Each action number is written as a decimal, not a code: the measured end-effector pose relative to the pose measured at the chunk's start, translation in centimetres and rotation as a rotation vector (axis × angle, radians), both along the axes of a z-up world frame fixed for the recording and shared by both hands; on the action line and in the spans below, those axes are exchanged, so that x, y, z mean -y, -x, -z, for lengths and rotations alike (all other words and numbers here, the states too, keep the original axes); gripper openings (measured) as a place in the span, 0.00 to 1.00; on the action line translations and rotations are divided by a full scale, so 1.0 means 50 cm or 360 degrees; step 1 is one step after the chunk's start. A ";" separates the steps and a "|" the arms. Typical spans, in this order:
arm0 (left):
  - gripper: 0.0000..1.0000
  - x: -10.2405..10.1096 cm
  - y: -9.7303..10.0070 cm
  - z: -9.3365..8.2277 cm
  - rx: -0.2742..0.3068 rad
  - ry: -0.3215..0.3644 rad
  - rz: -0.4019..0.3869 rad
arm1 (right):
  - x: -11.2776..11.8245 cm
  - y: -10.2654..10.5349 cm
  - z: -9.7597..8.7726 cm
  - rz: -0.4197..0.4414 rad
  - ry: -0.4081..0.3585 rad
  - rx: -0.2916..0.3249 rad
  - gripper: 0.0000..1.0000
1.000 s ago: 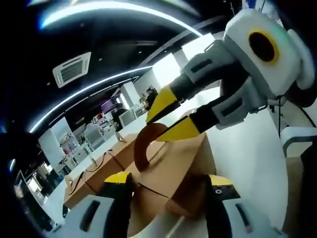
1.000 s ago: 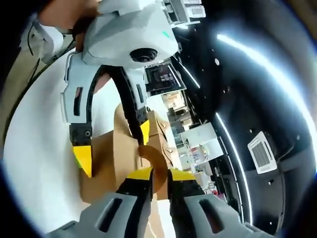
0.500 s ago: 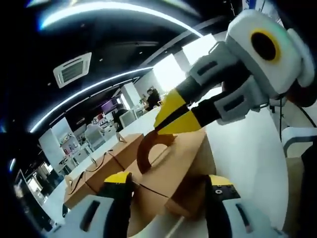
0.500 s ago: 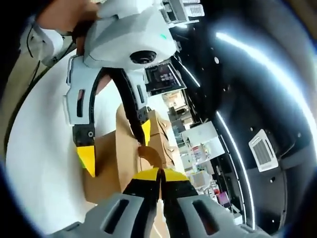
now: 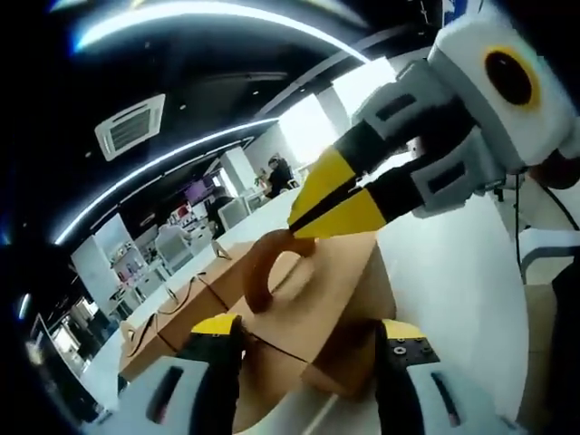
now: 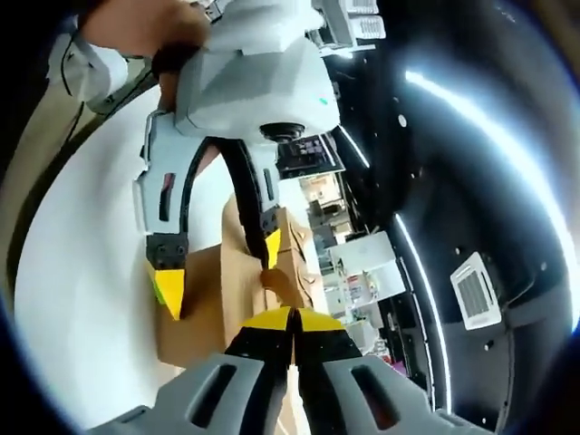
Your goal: Pick up one paper box from the group, open the paper box, and remove the item inside
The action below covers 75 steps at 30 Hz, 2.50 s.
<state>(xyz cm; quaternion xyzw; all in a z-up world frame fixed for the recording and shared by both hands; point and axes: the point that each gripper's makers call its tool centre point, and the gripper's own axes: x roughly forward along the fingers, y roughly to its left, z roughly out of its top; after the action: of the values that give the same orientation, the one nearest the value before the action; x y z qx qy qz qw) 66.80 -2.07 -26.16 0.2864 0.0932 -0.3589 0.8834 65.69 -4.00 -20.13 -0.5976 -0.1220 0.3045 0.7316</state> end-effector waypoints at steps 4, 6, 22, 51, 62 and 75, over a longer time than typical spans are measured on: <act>0.60 0.000 -0.001 0.001 0.0009 -0.0018 -0.0008 | 0.000 0.004 -0.006 -0.0009 -0.0012 0.0011 0.02; 0.60 0.002 -0.002 0.002 0.0011 -0.0030 -0.0012 | -0.002 0.011 -0.015 -0.0027 -0.0050 0.0014 0.02; 0.62 0.004 -0.005 0.008 0.0035 -0.0102 -0.0008 | 0.019 -0.040 -0.015 0.0039 -0.0189 -0.0262 0.13; 0.63 0.002 0.001 0.007 0.0033 -0.0082 -0.0002 | -0.018 -0.057 0.003 -0.0218 -0.0186 -0.1100 0.07; 0.63 0.000 0.001 0.007 0.0036 -0.0071 -0.0009 | -0.019 -0.047 -0.006 -0.0234 -0.0180 -0.1058 0.08; 0.63 -0.001 0.000 0.008 0.0042 -0.0061 -0.0009 | -0.013 -0.050 0.032 -0.0176 -0.0123 -0.1151 0.05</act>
<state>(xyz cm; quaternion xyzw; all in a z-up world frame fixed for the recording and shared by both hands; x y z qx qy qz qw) 66.81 -2.03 -26.55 0.3076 0.0892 -0.3507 0.8800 68.19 -3.35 -21.74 -0.4159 0.1012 0.5303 0.7319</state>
